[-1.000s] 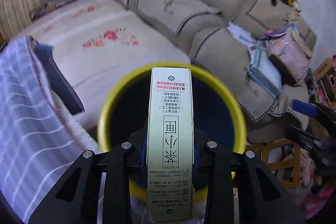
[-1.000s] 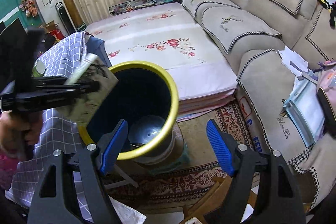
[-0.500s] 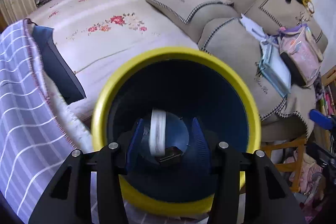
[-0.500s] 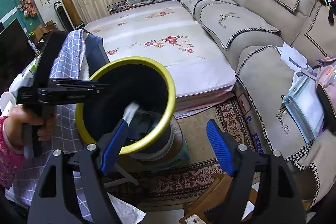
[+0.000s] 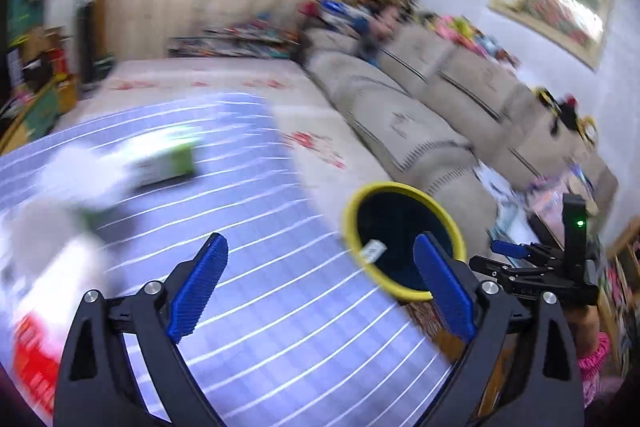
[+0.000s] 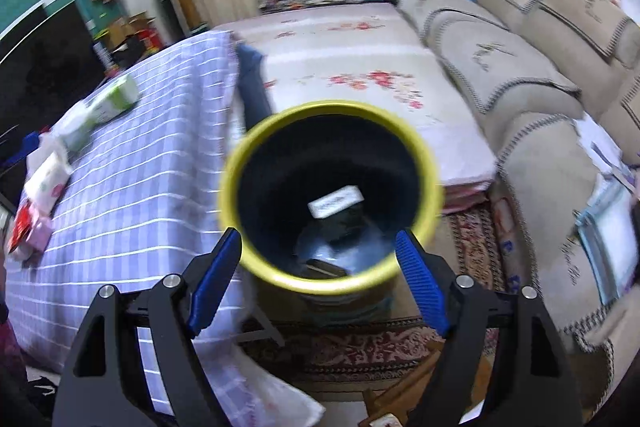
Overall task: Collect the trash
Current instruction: 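Move the left gripper back to the table while the right gripper grasps the red snack bag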
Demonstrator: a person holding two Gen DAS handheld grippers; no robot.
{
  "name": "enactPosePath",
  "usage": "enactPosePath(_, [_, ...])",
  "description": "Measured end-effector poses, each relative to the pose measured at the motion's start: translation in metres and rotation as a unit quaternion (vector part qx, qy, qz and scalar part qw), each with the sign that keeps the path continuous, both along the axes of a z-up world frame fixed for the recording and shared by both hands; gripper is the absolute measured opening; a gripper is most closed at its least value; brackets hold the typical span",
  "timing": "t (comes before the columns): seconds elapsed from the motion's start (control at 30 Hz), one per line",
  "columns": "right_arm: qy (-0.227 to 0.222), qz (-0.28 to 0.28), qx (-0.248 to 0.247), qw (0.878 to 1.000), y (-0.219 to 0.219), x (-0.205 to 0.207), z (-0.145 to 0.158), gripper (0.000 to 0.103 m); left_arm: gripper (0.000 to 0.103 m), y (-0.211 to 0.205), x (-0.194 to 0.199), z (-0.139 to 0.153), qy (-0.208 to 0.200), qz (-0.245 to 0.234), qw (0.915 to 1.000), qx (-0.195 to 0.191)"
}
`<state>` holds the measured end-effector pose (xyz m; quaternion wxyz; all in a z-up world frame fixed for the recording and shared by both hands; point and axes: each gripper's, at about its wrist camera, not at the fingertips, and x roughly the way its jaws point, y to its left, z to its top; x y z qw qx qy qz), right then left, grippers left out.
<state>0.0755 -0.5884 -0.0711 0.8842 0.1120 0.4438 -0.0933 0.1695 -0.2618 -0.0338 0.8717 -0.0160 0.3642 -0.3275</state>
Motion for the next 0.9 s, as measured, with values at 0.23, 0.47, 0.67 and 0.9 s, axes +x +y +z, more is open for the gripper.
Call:
enactPosePath(0.23, [-0.007,0.111,0.019,0.994,0.094,0.046,-0.001,0.075,0.095,0.157,-0.044,0.010,-0.038,0.180,0.9828,0.018])
enactPosePath(0.47, [-0.024,0.222,0.038,0.974,0.198,0.080,0.006,0.075,0.097,0.256,-0.076,0.013,-0.065,0.263,0.9622,0.032])
enactPosePath(0.67, [-0.043,0.350,0.046,0.935,0.299,0.082,0.014,0.075,0.097,0.279,-0.092,0.011,-0.071,0.289,0.9543,0.029])
enactPosePath(0.9, [-0.084,0.442,-0.007,0.893,0.365,0.059,0.021,0.075,0.097,0.292,-0.097,0.010,-0.075,0.305,0.9490,0.025])
